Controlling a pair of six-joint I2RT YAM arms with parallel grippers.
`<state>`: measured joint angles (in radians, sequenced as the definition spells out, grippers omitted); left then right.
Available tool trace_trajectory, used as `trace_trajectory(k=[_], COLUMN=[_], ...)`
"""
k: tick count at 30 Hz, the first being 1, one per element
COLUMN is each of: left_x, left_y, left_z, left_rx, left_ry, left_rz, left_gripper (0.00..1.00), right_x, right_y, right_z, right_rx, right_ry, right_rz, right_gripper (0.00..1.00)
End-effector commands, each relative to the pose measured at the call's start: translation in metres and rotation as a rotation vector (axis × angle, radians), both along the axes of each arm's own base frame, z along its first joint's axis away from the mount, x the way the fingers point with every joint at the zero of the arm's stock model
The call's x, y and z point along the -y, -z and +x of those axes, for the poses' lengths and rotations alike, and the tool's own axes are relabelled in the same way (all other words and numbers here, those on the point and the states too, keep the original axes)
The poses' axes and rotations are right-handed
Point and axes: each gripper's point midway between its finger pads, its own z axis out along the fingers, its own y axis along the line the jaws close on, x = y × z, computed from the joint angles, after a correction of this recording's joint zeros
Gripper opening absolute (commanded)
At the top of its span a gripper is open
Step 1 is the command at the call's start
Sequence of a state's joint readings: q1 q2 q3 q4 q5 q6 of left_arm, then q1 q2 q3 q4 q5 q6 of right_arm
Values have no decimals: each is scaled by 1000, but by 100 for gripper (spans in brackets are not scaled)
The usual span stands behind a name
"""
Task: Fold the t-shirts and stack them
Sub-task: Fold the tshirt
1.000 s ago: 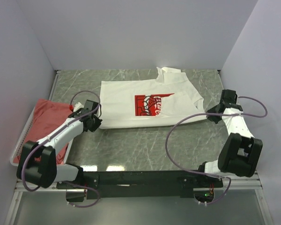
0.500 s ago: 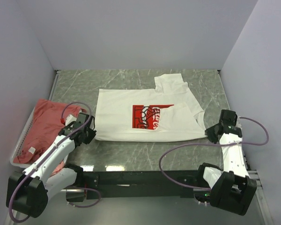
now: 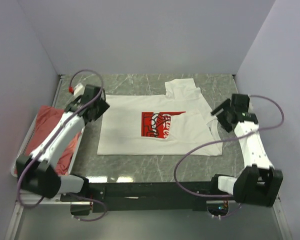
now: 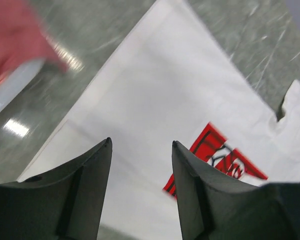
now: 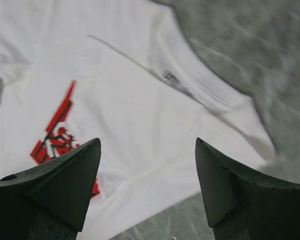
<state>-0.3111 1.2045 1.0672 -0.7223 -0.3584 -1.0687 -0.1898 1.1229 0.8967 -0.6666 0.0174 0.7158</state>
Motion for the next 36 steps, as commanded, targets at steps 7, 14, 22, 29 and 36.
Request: trace_trajectory(k=[7, 14, 22, 29, 36], left_x=[8, 1, -11, -17, -18], left_y=[2, 36, 73, 109, 126], left_z=[139, 212, 253, 258, 262], left_rx=[0, -45, -93, -133, -148], left_ry=[63, 58, 67, 82, 87], left_rz=[285, 418, 448, 396, 336], left_gripper=[51, 47, 43, 41, 40], right_x=[-34, -37, -37, -45, -51], right_y=[-61, -58, -24, -5, 8], right_z=[154, 223, 259, 282, 289], right_rx=[250, 316, 295, 282, 265], right_ry=[-286, -365, -400, -438, -460], right_rz=[-94, -126, -134, -114, -114], right_gripper=[77, 75, 74, 74, 74])
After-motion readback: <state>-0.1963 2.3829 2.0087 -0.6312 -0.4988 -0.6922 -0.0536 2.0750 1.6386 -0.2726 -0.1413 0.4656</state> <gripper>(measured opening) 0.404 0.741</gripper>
